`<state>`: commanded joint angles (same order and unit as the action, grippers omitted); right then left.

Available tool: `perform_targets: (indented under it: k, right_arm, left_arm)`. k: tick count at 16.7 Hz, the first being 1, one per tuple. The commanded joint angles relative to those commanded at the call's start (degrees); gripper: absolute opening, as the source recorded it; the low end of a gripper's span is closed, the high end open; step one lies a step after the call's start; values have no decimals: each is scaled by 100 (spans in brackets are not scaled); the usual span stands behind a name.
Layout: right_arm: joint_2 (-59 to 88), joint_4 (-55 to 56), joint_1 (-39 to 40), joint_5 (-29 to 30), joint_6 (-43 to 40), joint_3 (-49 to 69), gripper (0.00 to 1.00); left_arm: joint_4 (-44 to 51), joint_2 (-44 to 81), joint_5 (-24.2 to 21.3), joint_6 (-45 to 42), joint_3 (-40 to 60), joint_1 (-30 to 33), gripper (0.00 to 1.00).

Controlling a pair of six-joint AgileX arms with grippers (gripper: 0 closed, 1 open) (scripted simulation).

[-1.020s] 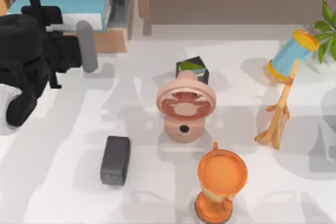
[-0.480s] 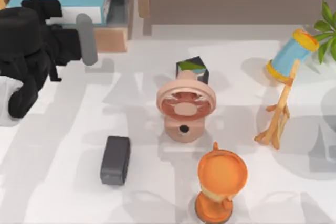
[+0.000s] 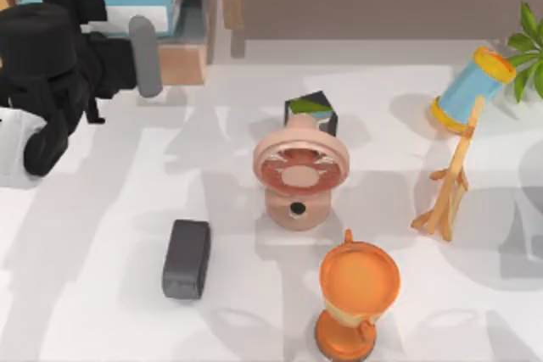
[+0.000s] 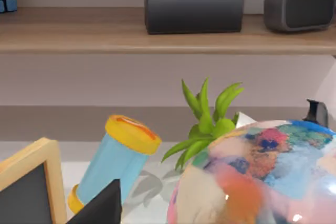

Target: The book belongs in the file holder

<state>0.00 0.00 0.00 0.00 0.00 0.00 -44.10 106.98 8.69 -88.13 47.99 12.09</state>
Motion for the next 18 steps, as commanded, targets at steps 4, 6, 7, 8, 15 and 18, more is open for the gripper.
perform_targets:
  k: [4, 6, 7, 8, 15, 18]
  right_arm:
    - [0, 0, 0, 0, 0, 0, 100]
    - [0, 0, 0, 0, 0, 0, 100]
    - [0, 0, 0, 0, 0, 0, 100]
    - [0, 0, 0, 0, 0, 0, 100]
    - [0, 0, 0, 0, 0, 0, 100]
    - [0, 0, 0, 0, 0, 0, 100]
  left_arm:
    - [0, 0, 0, 0, 0, 0, 30]
    - [0, 0, 0, 0, 0, 0, 45]
    - [0, 0, 0, 0, 0, 0, 53]
    - [0, 0, 0, 0, 0, 0, 60]
    - [0, 0, 0, 0, 0, 0, 100]
    - [0, 0, 0, 0, 0, 0, 100]
